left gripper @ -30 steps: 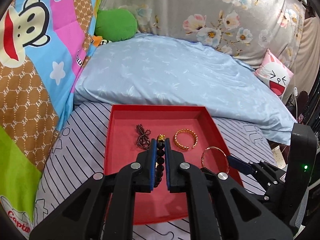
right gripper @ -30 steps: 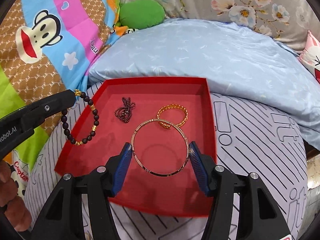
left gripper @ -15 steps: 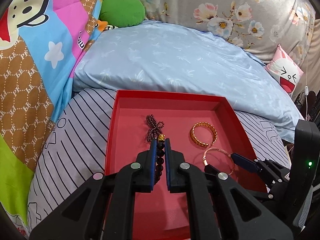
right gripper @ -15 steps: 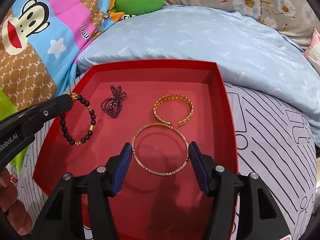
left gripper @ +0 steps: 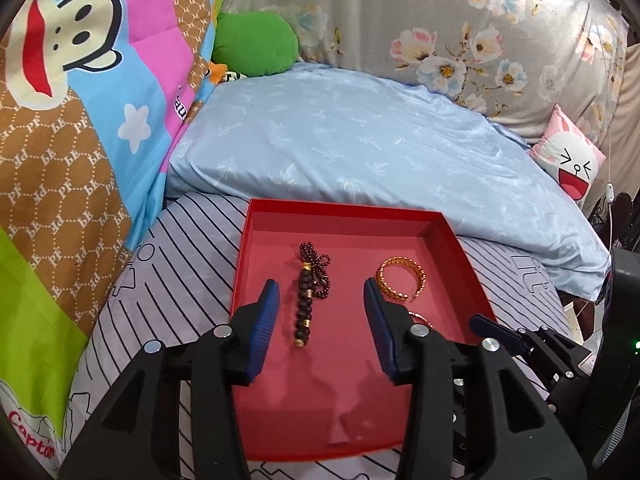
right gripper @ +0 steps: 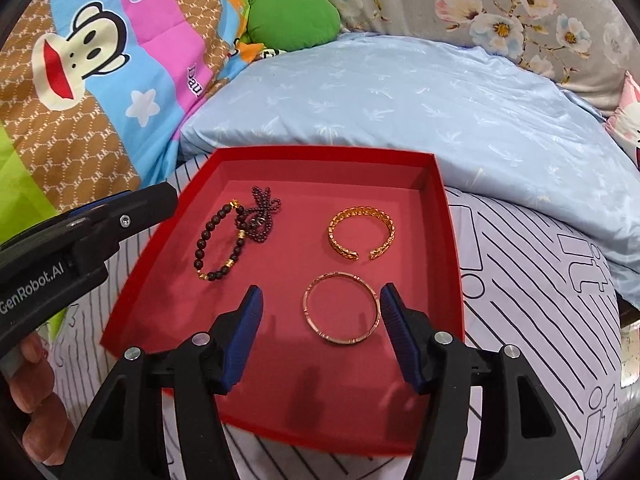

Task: Organize jewelry
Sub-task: 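Withdraw both tools from the red box back toward the remaining jewelry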

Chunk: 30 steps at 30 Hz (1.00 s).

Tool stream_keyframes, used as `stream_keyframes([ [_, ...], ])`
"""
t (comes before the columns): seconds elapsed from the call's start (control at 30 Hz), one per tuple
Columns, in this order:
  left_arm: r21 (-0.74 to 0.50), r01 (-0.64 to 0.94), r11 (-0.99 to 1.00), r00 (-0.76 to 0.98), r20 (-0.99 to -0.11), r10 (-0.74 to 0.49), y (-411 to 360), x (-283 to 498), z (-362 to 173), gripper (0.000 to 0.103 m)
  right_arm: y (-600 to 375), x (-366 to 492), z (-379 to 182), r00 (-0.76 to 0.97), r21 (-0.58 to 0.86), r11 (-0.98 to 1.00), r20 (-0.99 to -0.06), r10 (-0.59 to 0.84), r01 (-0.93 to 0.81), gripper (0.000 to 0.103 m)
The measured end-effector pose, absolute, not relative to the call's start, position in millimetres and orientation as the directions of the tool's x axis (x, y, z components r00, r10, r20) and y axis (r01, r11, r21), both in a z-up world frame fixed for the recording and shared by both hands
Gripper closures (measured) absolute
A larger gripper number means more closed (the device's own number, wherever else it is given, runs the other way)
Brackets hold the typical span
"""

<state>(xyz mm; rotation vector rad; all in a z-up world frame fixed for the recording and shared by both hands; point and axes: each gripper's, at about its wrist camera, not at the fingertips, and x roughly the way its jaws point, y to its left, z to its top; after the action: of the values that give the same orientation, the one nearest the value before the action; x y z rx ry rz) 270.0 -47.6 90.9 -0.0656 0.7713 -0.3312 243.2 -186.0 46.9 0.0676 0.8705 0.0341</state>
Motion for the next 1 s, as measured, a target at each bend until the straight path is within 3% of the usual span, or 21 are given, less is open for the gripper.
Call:
stream_keyframes([
  [0.53, -0.179, 0.264, 0.948, 0.69, -0.651, -0.315, -17, 183, 115, 0.061, -182, 136, 72, 0.676, 0.062, 0.998, -0.735, 0.052, -0.01, 0.044],
  [1.0, -0.152, 0.254, 0.955, 0.598, -0.752, -0.278, 2, 102, 58, 0.061, -187, 56, 38, 0.621, 0.092, 0.995, -0.782, 0.044, 0.045, 0.044],
])
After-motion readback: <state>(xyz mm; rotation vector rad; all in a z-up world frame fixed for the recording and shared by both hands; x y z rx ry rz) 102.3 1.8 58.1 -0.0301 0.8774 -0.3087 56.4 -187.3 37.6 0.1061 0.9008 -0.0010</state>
